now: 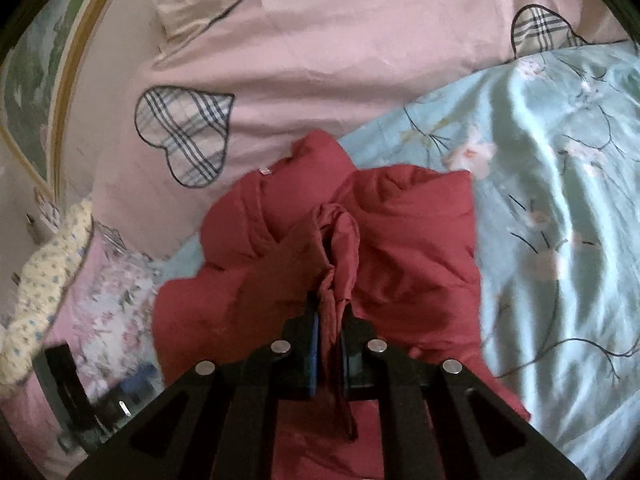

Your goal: Fold large clothes

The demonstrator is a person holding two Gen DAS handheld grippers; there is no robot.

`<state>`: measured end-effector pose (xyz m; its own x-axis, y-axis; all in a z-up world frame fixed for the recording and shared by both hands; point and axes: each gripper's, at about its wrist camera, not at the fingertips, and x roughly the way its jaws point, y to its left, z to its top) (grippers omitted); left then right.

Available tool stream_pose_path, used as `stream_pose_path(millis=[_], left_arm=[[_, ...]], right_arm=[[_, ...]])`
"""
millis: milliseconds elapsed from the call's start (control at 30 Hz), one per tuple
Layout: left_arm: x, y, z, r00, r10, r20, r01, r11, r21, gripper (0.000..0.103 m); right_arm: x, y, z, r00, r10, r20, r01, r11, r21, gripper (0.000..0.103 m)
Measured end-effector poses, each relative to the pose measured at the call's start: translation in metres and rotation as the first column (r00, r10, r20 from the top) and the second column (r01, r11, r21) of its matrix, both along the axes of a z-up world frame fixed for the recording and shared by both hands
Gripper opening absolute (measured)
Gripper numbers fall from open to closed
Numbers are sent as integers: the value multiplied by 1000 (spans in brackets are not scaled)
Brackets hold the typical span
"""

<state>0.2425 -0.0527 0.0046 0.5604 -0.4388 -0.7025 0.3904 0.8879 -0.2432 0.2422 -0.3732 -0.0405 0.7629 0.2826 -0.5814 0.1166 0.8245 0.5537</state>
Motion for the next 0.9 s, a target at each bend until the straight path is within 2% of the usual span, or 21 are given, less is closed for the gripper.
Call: stream_pose_path(millis=[133,233,400,467,500,600,667,700,733,800,900], left_arm=[[25,11,0,999,39,2,-39,999,-7,91],[42,10,-7,999,51,8,-51,998,27,91],[62,13,-41,996,65,-60,-60,995,81,91],[62,12,-52,996,60,-70,-52,993,103,91],[61,11,-55,996,59,-68,-52,992,112,91],[58,11,-59,996,63,-62,-55,991,122,91],[58,11,-60,996,68,-62,-61,991,120,91],[58,10,-60,996,71,-62,-63,990,122,91],[58,9,-61,995,75,-60,-67,990,125,91],[58,7,-60,995,83,-54,-75,988,134,91],[57,4,-60,995,90,-45,-82,985,149,91]], right_arm=[[1,0,-17,999,6,-42,-7,1000,-24,7],[0,0,-25,998,8,-65,-11,999,-38,8],[-8,1,-31,997,1,-83,-8,997,-82,8],[-9,3,-30,996,2,-93,-11,996,-93,10],[-10,3,-28,996,-4,-94,-6,995,-97,18],[-24,7,-8,997,-69,-37,62,985,-164,20],[-38,17,16,991,-121,53,131,955,-265,23],[-41,22,23,990,-117,78,135,949,-284,29],[-42,31,30,991,-93,99,119,945,-305,34],[-35,50,32,996,-29,85,58,933,-356,39],[-16,77,15,998,65,-5,-61,911,-407,36]])
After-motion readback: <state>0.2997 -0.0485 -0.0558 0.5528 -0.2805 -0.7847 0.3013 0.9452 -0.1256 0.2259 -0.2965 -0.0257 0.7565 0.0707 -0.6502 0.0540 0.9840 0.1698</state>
